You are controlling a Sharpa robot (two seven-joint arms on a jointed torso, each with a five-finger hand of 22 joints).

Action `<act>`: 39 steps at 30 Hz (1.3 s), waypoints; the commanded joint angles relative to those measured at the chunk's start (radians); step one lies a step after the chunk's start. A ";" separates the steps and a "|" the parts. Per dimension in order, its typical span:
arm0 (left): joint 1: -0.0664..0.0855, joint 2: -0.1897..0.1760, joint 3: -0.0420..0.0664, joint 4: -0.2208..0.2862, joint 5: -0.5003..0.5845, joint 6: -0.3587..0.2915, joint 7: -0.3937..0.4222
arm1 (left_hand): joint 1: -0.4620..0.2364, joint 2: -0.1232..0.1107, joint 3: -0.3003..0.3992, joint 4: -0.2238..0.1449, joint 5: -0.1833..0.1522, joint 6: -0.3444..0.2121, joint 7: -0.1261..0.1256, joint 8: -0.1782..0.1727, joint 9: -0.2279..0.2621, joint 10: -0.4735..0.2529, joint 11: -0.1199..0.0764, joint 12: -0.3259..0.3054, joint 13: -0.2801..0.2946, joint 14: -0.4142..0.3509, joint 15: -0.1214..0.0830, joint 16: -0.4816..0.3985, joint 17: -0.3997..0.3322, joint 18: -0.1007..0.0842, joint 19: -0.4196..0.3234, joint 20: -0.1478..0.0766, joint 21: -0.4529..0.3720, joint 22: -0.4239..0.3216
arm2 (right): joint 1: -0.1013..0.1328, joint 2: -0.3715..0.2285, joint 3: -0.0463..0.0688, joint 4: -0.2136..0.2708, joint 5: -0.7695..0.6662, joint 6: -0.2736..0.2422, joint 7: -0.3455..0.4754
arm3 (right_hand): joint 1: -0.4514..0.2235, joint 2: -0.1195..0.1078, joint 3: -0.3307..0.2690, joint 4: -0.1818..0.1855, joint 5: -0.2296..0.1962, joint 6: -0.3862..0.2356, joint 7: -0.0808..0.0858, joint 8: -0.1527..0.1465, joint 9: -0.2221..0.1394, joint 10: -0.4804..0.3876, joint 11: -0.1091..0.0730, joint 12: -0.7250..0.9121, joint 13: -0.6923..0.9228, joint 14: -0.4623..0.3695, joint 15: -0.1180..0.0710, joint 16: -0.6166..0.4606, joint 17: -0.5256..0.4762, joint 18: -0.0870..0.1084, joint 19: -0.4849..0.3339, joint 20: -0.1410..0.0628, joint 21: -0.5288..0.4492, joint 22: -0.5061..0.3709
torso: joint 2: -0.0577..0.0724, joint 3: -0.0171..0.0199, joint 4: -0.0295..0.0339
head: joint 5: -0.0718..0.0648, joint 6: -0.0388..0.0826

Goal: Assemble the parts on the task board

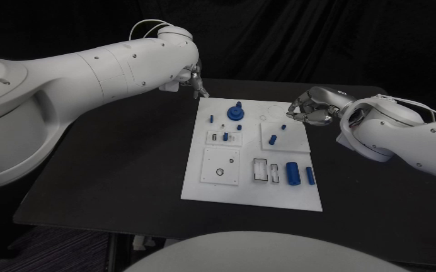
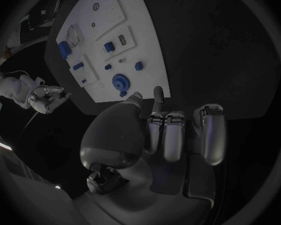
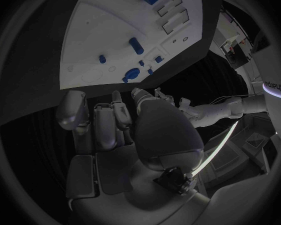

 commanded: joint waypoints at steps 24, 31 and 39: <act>-0.070 0.045 0.000 -0.043 0.046 0.031 0.036 | -0.035 -0.013 0.036 0.003 0.005 0.064 -0.002 -0.051 -0.110 0.104 0.007 0.003 0.262 0.106 0.010 0.003 0.263 0.005 0.008 0.007 -0.013 0.207 | -0.001 0.010 0.001 -0.002 -0.006 -0.017 0.008 | 0.008 0.000 0.008 -0.001 0.005 0.006 -0.001 -0.005 -0.002 -0.006 -0.002 -0.003 0.022 -0.005 -0.001 -0.003 0.036 0.008 -0.004 0.003 -0.003 0.138 | 0.015 -0.0085 -0.0226 | 0.020 0.000; -0.074 0.045 0.000 -0.044 0.046 0.018 0.032 | -0.037 -0.011 0.039 0.003 0.008 0.065 -0.002 -0.052 -0.113 0.104 0.007 0.003 0.262 0.106 0.010 0.003 0.263 0.006 0.005 0.007 -0.017 0.206 | -0.001 0.008 0.001 -0.002 -0.006 -0.017 0.007 | 0.008 0.000 0.008 -0.001 0.005 0.006 -0.001 -0.005 -0.002 -0.006 -0.002 -0.003 0.022 -0.005 -0.001 -0.003 0.036 0.008 -0.004 0.003 -0.003 0.138 | 0.014 -0.0071 -0.0225 | 0.021 0.000; -0.077 0.048 0.000 -0.050 0.046 0.012 0.030 | -0.036 -0.010 0.041 0.001 0.012 0.066 -0.002 -0.051 -0.114 0.104 0.007 0.003 0.262 0.106 0.010 0.003 0.263 0.006 0.004 0.007 -0.019 0.205 | -0.001 0.007 0.001 0.000 -0.006 -0.018 0.008 | 0.009 -0.001 0.010 -0.001 0.006 0.007 -0.001 -0.005 -0.002 -0.006 -0.002 -0.004 0.021 -0.004 -0.001 -0.003 0.036 0.009 -0.004 0.003 -0.004 0.138 | 0.012 -0.0065 -0.0222 | 0.020 0.000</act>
